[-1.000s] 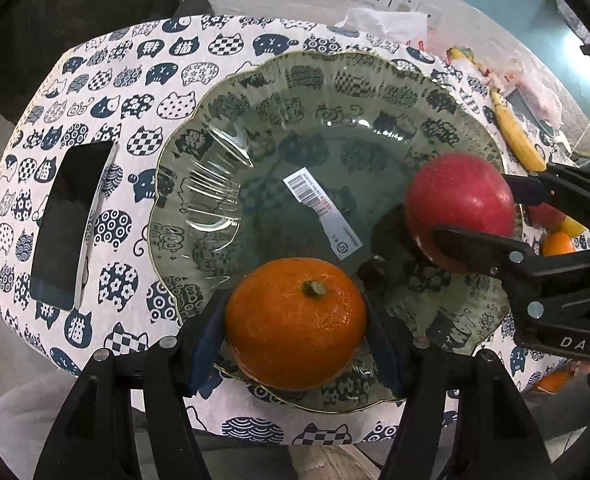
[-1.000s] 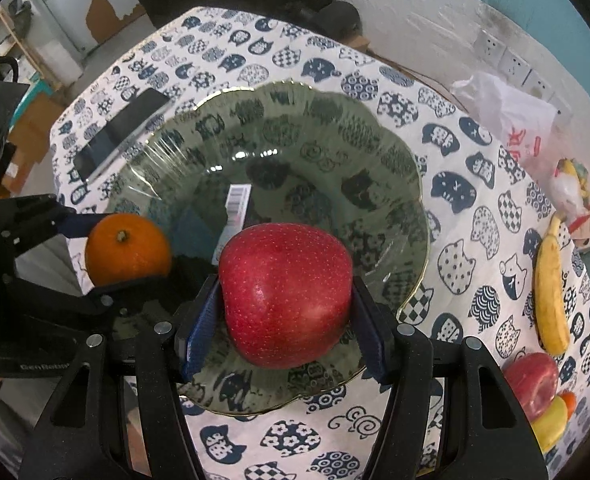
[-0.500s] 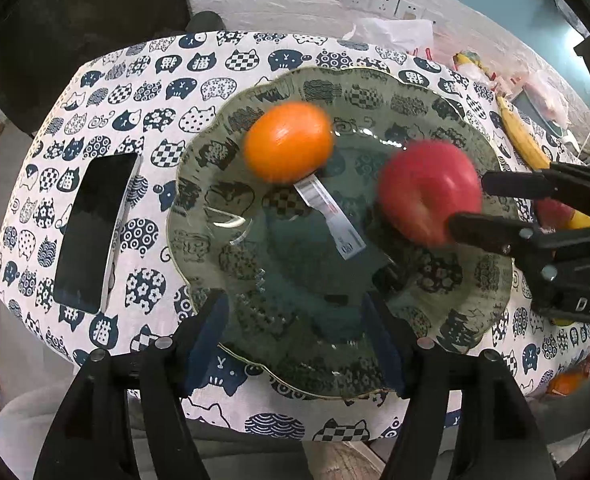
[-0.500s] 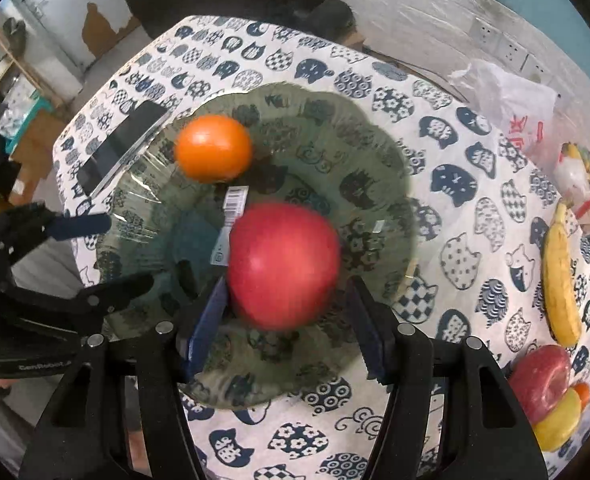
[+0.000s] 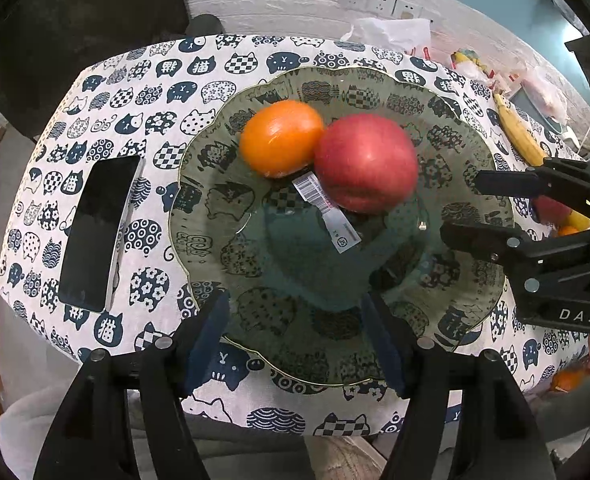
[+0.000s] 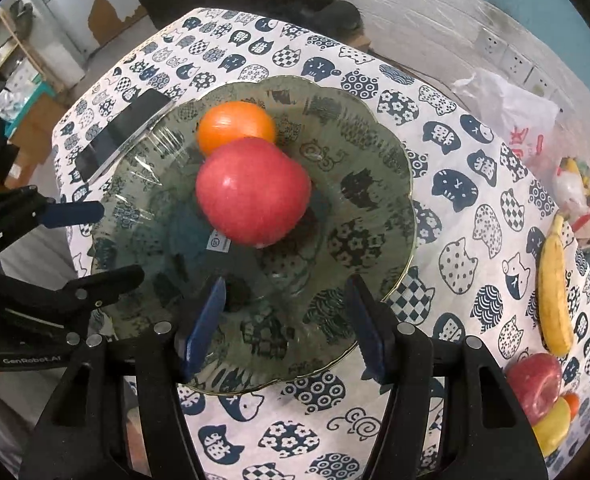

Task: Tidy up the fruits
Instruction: 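Lower the red apple onto the plate beside the orange and open the right tool, then move both tools away from the plate back toward the fruit pile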

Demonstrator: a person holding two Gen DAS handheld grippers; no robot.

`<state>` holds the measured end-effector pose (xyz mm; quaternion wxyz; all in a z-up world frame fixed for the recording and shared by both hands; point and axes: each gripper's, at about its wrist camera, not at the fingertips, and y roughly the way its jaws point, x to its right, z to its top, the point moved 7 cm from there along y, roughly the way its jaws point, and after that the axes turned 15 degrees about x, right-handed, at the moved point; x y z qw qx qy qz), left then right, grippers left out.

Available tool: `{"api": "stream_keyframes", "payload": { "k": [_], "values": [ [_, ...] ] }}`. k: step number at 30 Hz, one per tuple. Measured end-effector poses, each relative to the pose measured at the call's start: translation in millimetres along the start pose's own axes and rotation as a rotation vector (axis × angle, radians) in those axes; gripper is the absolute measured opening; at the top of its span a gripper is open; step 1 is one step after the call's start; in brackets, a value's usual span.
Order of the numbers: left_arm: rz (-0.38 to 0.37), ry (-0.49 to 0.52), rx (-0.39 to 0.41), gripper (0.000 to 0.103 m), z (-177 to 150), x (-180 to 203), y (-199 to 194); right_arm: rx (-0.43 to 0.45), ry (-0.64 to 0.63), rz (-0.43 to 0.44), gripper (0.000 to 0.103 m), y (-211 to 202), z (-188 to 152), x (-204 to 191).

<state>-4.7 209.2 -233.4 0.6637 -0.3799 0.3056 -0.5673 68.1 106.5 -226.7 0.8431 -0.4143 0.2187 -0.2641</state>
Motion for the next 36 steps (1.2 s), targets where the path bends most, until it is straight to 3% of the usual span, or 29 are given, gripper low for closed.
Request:
{"api": "stream_keyframes", "payload": {
  "k": [6,15,18,21,25,36],
  "values": [
    [0.002,0.015,0.013,0.07,6,7,-6,0.013,0.025,0.011,0.062,-4,2,0],
    [-0.013,0.041,0.031,0.072,15,30,-17,0.117,0.063,-0.006,0.067,-51,18,15],
    [-0.033,0.054,0.048,0.072,21,45,-25,0.14,0.066,-0.04,0.07,-70,17,25],
    [-0.047,0.072,0.076,0.081,31,64,-35,0.162,0.074,-0.074,0.075,-91,14,38],
    [-0.07,0.105,0.1,0.081,40,89,-46,0.179,0.085,-0.149,0.077,-119,4,62],
    [-0.073,0.302,0.18,0.088,61,165,-66,0.206,0.151,-0.26,0.082,-179,-38,121]
  ]
}}
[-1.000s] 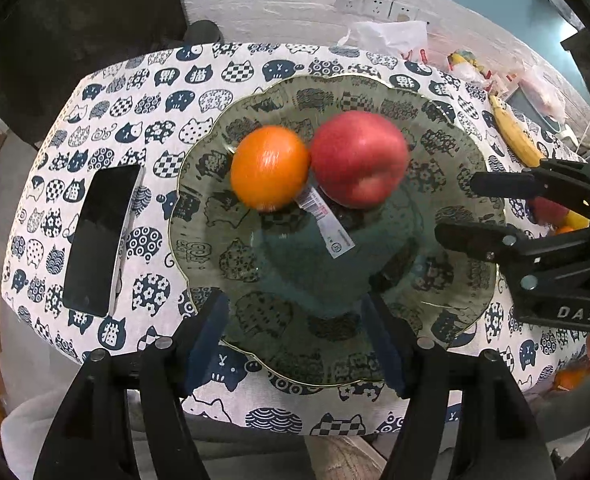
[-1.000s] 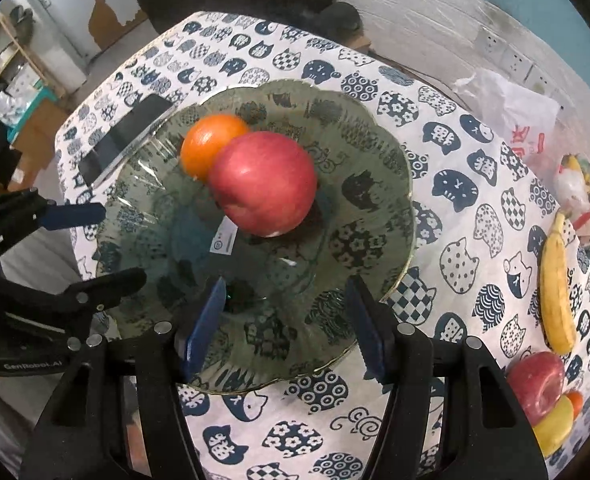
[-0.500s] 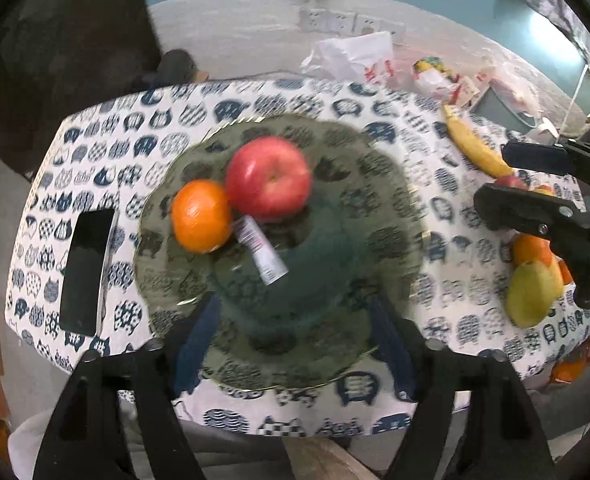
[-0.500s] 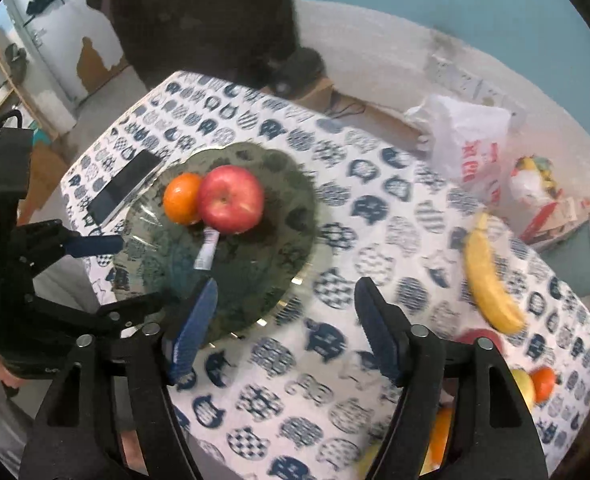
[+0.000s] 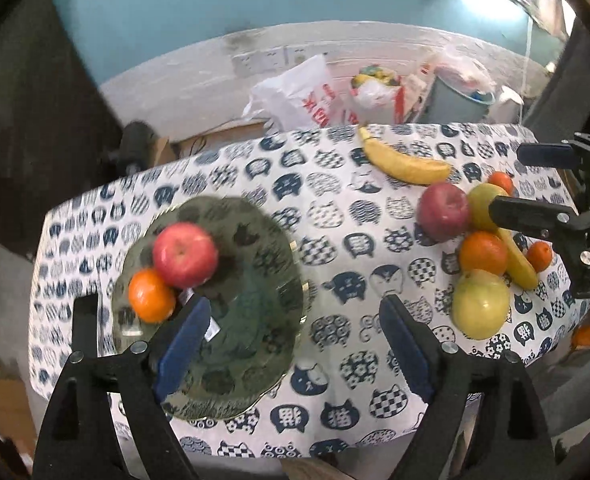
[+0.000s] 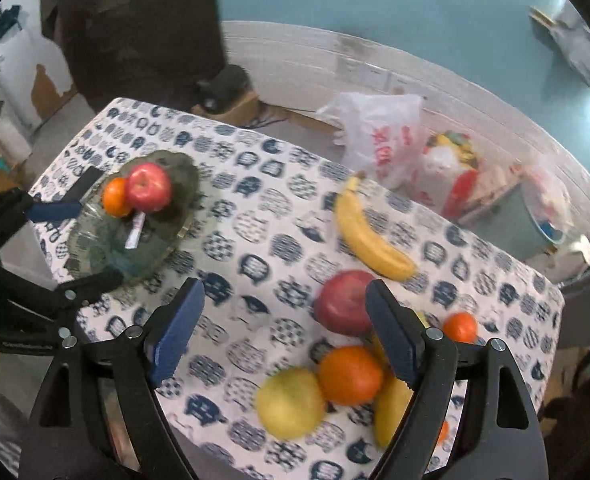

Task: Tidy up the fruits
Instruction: 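Move both tools away from the plate back toward the fruit pile, then grasp a yellow pear with the right tool while the left tool grasps a red apple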

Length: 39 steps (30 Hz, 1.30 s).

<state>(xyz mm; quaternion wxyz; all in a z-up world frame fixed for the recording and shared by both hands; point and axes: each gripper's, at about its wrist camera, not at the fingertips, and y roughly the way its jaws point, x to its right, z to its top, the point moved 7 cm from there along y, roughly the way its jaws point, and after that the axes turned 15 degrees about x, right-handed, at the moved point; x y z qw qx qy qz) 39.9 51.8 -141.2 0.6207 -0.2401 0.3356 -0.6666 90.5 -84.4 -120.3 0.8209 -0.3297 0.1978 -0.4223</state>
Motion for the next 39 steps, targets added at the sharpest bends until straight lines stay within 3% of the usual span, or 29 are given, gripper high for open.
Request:
{"api": "stream_keyframes", "payload": {
  "k": [7,18,39],
  "values": [
    [-0.024,0.074,0.001,0.088,14,38,6,-0.016,0.039,-0.06,0.082,-15,-25,45],
    [-0.073,0.093,-0.032,0.088,29,74,28,-0.054,0.083,-0.099,0.083,-18,-53,88],
    [-0.144,0.068,-0.158,0.088,24,94,102,-0.219,0.131,-0.056,0.082,71,-102,117]
  ]
}}
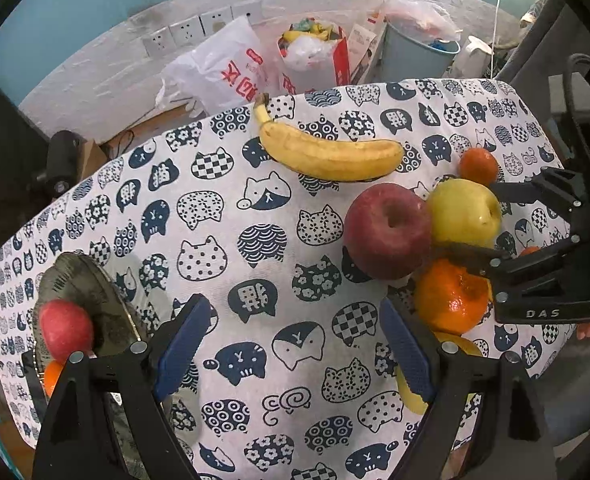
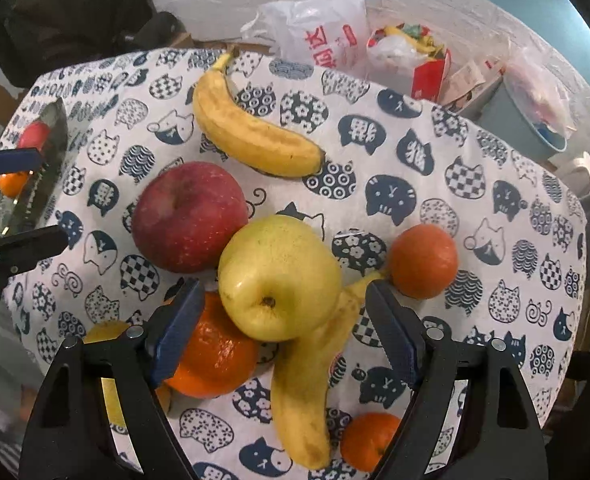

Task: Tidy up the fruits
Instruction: 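Grasp a yellow pear with the right tool while the left tool grasps a red apple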

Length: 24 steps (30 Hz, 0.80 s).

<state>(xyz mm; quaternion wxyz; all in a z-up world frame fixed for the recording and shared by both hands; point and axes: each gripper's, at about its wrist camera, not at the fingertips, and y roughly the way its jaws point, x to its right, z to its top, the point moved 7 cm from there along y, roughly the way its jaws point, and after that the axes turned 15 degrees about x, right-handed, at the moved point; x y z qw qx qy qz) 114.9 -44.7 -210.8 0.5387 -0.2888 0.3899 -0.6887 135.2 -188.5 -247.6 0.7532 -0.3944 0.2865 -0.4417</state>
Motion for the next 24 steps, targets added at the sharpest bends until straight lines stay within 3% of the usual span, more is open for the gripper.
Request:
{"api": "stream_keyframes", "payload": {
  "k": [3,5,12,24],
  "values": [
    [-0.007,-0.007,-0.011,0.088,1,1,5,-0.013,0.004,0.004,0.077,7,-2,0],
    [-0.01,-0.007,-0.013,0.088,2,3,7,-0.015,0.023,0.033,0.066,10,-3,0],
    [-0.024,-0.003,-0.013,0.088,9,13,11,0.01,0.015,0.039,0.065,7,-5,0],
    [-0.094,-0.031,-0.022,0.088,25,49,28,0.125,0.11,-0.009,0.065,-45,6,36]
  ]
}}
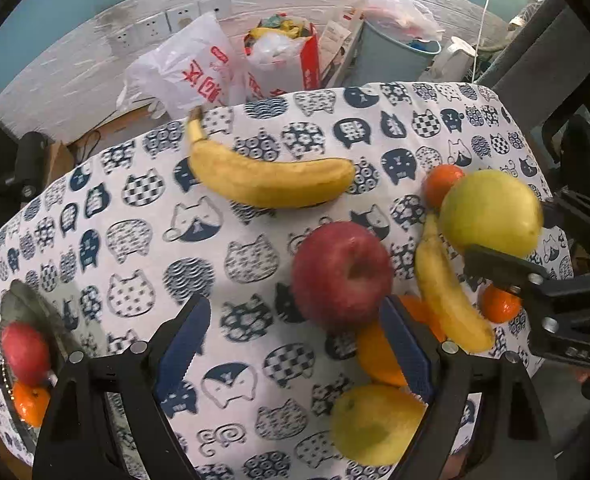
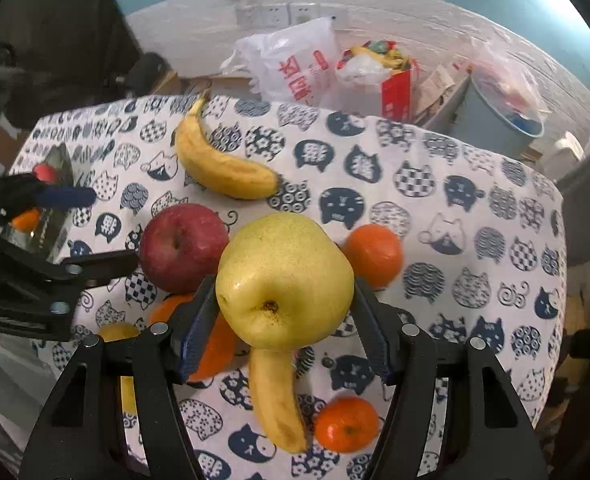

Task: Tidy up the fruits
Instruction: 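Grasp a yellow pear with the right tool while the left tool grasps a red apple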

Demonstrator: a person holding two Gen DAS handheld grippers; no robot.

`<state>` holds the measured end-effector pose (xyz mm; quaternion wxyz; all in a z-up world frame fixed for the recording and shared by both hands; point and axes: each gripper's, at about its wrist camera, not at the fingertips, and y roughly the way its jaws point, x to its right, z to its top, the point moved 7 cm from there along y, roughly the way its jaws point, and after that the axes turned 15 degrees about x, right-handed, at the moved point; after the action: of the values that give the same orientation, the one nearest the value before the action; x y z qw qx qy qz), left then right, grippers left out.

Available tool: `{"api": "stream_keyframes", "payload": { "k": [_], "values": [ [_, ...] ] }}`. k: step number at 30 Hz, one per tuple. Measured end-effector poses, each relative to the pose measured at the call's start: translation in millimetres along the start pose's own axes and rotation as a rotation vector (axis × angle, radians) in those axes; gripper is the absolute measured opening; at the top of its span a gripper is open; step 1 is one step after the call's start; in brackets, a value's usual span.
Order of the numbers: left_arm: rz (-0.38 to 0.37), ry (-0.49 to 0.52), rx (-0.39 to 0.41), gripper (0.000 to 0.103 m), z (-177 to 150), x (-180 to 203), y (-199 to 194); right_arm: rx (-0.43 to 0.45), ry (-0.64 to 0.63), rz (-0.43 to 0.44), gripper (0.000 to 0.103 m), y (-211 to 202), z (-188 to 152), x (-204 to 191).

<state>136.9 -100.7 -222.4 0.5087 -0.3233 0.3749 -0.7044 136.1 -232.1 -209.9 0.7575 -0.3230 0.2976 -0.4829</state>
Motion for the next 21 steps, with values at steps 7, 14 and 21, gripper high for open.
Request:
{"api": "stream_keyframes", "payload": {
  "k": [7,14,21],
  "values": [
    [-0.004,-0.002,-0.027,0.088,6,20,22,0.013,0.032,-0.03,0.065,-12,-4,17],
    [0.027,0.03,-0.071,0.088,1,29,47,0.008,0.067,-0.045,0.065,-15,-10,33],
    [-0.006,0.033,-0.052,0.073,0,30,56,0.0,0.074,-0.044,0.065,-14,-10,33]
  ]
}}
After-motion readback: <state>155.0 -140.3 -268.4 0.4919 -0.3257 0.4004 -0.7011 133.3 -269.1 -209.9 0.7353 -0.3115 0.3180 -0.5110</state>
